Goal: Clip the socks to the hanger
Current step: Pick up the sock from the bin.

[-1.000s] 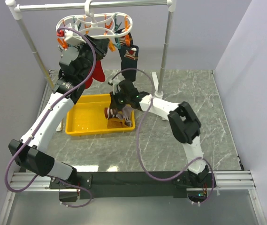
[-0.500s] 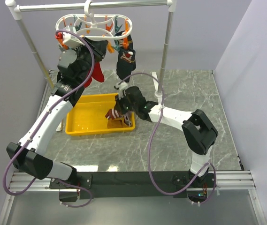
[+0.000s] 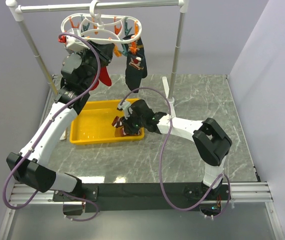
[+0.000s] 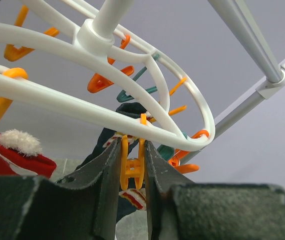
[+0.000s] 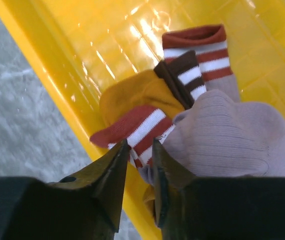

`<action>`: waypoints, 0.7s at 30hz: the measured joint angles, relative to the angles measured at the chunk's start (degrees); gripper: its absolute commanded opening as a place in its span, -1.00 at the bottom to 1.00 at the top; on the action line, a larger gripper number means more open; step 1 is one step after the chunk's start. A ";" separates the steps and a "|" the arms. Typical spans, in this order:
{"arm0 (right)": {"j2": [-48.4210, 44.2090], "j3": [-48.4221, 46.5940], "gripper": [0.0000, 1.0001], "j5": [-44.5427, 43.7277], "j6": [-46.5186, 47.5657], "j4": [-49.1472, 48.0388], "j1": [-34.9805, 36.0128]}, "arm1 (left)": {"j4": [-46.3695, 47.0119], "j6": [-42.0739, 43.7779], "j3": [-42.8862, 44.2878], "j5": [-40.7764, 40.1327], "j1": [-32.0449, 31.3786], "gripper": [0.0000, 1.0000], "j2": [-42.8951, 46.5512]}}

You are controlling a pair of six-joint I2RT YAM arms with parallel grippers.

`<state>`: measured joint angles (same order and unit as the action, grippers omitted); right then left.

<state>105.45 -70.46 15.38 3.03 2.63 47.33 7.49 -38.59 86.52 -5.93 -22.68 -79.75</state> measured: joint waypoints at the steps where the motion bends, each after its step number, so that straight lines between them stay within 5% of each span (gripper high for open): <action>1: 0.04 -0.61 -0.28 0.24 1.18 1.55 0.00 | 0.02 -0.02 -0.04 0.02 0.00 -0.47 0.04; 14: 0.85 -8.41 -0.07 5.25 13.55 10.36 0.00 | 0.02 0.00 -0.20 0.02 0.02 -0.47 0.66; 21: -2.78 -1.79 0.07 7.69 23.43 7.50 -0.02 | 0.04 -0.02 -0.48 0.07 0.17 -0.47 0.90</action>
<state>102.67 -72.25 23.07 26.46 10.13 47.31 7.53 -38.61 86.04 -5.87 -22.50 -78.85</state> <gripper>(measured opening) 0.518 0.271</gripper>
